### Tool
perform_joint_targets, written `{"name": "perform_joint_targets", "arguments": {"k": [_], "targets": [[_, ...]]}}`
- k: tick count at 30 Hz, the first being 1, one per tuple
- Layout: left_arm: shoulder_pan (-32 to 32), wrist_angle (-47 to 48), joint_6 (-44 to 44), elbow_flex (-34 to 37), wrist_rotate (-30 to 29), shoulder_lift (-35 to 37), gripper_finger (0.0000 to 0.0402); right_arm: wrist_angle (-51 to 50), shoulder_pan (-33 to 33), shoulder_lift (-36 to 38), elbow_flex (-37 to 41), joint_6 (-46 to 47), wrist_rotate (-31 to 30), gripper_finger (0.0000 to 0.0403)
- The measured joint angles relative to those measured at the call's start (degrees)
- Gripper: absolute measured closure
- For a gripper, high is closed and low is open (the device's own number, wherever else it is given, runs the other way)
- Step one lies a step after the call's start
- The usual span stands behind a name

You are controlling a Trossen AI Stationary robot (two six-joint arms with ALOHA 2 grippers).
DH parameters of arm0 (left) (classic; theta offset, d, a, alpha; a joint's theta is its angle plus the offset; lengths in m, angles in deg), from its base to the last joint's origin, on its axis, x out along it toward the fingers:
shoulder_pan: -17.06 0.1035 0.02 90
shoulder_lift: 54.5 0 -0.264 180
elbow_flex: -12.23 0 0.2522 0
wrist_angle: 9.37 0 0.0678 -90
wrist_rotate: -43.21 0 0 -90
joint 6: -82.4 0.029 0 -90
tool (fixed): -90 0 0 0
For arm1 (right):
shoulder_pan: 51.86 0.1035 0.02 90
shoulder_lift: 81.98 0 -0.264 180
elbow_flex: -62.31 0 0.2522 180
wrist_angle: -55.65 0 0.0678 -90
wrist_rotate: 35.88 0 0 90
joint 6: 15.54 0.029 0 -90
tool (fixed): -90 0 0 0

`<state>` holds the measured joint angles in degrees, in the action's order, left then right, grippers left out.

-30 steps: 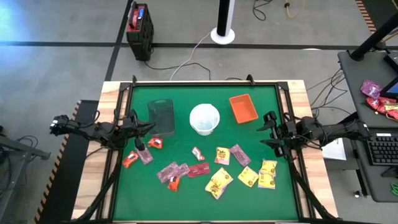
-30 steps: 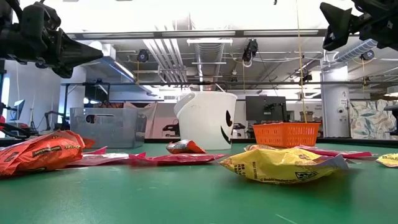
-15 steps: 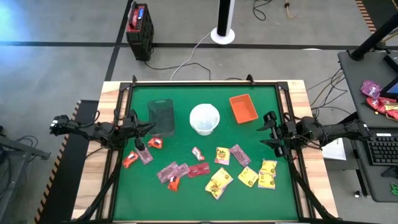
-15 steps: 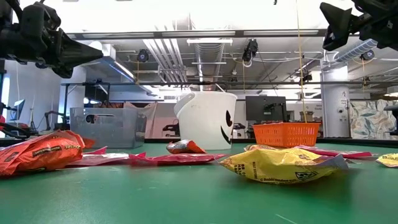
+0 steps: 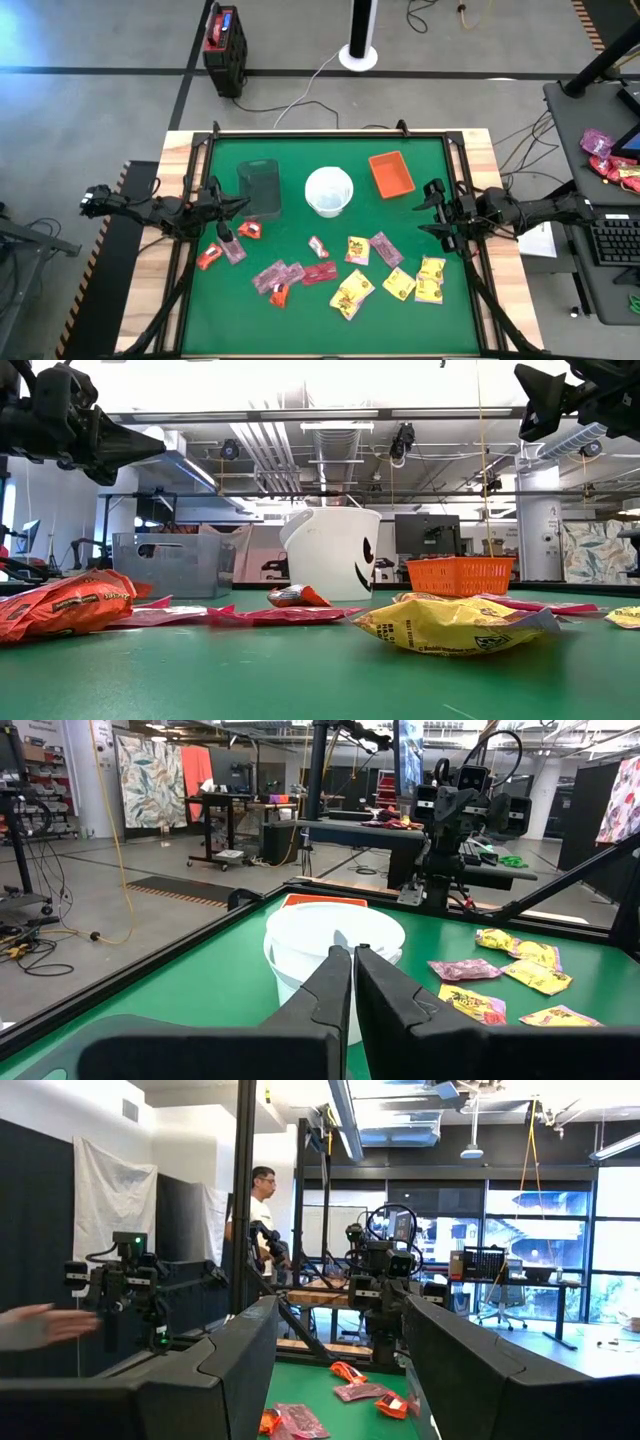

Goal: Sort candy by brand, put in halloween buckets

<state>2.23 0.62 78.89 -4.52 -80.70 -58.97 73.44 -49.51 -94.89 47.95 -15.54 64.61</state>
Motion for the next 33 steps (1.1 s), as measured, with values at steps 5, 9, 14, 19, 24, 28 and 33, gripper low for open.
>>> {"name": "perform_joint_targets", "arguments": {"k": [5,9,14,19,24,28,33], "targets": [[0.0,0.0,0.0,0.0,0.0,0.0,0.0400,0.0,0.0,0.0,0.0,0.0,0.0,0.0193],[0.0,-0.8,-2.2,0.0,0.0,0.0,0.0400,0.0,0.0,0.0,0.0,0.0,0.0,0.0193],[0.0,-3.8,-14.0,0.0,-0.2,0.0,0.0400,0.3,0.0,0.0,0.0,2.0,0.0,0.0193],[0.0,-4.3,-20.0,0.1,-1.0,-0.1,0.0400,0.7,0.0,0.0,-0.4,4.4,0.0,0.0193],[0.0,-4.3,-28.4,0.9,3.9,-0.7,0.0400,0.5,0.0,0.0,-3.0,10.7,0.0,0.0193],[0.0,-4.3,-31.5,1.1,4.9,-1.3,0.0400,-1.4,0.0,-0.5,-4.8,9.4,-3.5,0.0193],[0.0,-6.4,-31.5,1.1,1.4,-1.7,0.0400,-11.6,0.0,-4.1,-9.9,13.5,-18.3,0.0193]]}}
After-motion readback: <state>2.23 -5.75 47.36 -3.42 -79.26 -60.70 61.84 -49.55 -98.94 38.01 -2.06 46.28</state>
